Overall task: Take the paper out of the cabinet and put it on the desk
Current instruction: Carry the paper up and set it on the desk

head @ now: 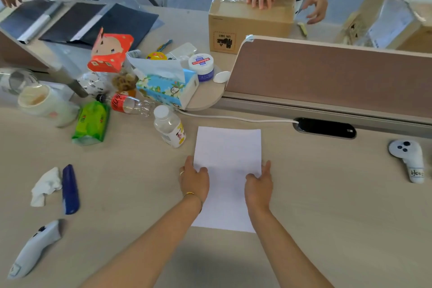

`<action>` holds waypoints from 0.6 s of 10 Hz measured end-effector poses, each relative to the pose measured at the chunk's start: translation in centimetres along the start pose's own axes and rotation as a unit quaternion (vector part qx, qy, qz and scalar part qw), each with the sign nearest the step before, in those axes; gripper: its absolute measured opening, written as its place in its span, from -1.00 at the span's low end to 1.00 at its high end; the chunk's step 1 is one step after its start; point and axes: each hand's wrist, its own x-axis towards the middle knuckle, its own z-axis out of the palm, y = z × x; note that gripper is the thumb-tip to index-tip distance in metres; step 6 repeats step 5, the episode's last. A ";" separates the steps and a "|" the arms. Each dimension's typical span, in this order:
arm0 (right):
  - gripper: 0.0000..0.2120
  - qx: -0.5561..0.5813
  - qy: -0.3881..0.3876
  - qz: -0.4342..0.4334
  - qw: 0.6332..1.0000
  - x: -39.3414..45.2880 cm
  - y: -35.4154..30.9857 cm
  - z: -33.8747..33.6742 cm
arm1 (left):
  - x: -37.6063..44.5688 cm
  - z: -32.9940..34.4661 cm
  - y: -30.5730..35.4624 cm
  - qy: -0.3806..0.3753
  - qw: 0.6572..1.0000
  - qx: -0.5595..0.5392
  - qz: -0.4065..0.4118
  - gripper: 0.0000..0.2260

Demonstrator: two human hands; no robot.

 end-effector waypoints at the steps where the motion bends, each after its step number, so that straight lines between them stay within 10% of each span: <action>1: -0.19 -0.053 -0.009 -0.006 0.999 0.2 -0.5 0.6 | 0.1 0.5 0.3 0.003 1.000 0.012 -0.001 -0.42; 6: -0.18 -0.130 -0.055 -0.065 0.988 0.7 -1.3 0.0 | 1.1 -0.1 1.2 -0.038 0.992 0.106 0.050 -0.48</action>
